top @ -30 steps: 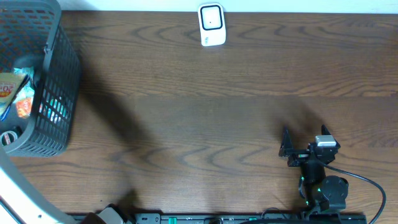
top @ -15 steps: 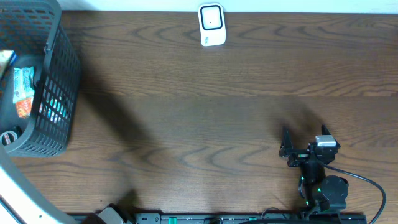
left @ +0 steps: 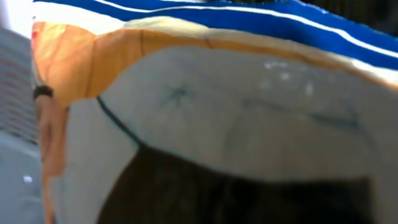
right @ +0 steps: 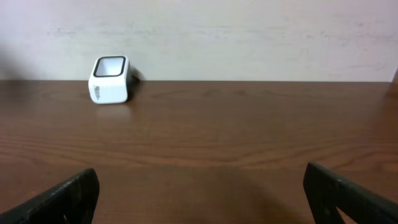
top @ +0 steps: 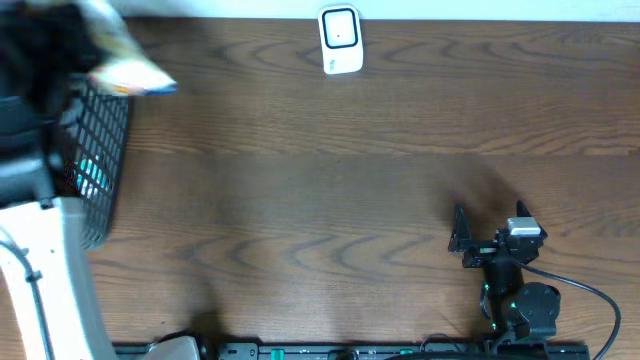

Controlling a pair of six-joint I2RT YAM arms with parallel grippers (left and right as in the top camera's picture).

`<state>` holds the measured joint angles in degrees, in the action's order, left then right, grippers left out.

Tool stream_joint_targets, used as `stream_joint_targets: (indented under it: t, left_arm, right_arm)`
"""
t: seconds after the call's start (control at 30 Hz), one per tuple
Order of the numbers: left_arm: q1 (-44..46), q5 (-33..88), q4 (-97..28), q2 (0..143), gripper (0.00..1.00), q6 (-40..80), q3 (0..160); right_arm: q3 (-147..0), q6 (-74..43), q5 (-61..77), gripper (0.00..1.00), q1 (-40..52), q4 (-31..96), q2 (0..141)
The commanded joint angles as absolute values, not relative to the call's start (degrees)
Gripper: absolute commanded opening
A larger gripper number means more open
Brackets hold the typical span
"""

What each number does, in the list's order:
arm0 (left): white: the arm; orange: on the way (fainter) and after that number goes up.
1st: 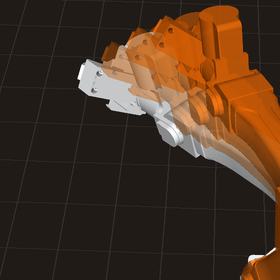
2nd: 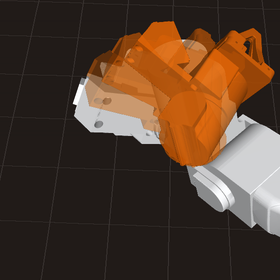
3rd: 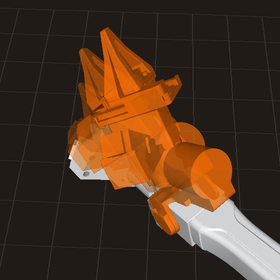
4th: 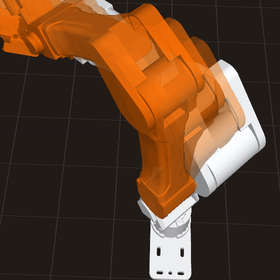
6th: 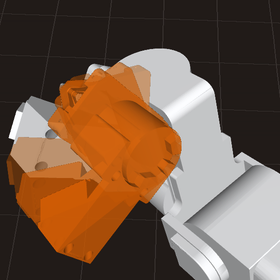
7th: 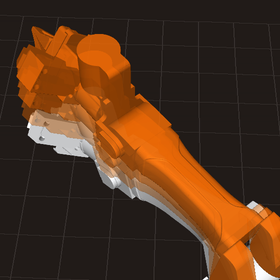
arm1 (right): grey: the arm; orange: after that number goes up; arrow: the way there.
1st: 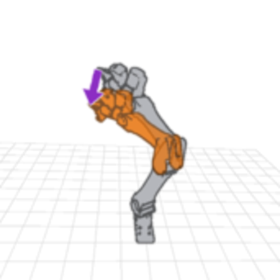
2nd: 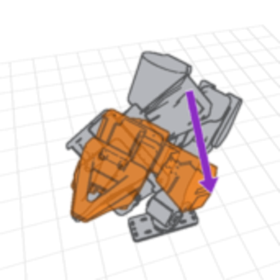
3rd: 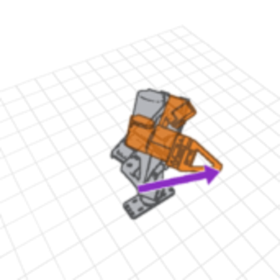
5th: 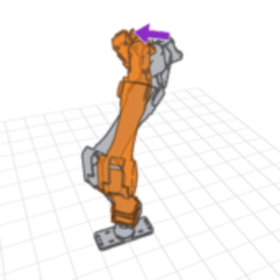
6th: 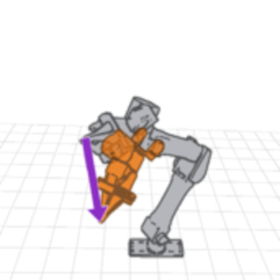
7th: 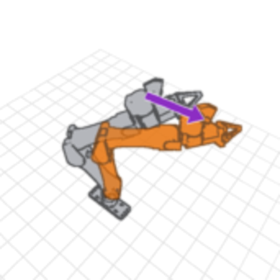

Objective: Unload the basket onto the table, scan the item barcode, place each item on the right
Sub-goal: 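Lift the snack bag out and carry it toward the scanner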

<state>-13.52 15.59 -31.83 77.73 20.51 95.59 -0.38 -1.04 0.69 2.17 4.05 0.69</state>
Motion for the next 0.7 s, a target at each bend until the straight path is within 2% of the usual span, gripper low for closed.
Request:
stream_joint_targets:
  t: [0.0,0.23,0.67]
  left_arm:
    - [-5.87,9.28,-34.94,79.66,0.07,11.16,95.88]
    - [4.29,-2.50,-43.31,89.49,0.08,9.43,95.85]
    - [10.17,-2.61,-50.35,107.83,0.10,9.47,95.85]
  right_arm:
    - [-0.32,-1.65,1.02,0.99,2.35,4.32,0.32]
    - [-0.32,-1.65,1.02,0.99,2.35,4.32,0.32]
    - [-0.32,-1.65,1.02,0.99,2.35,4.32,0.32]
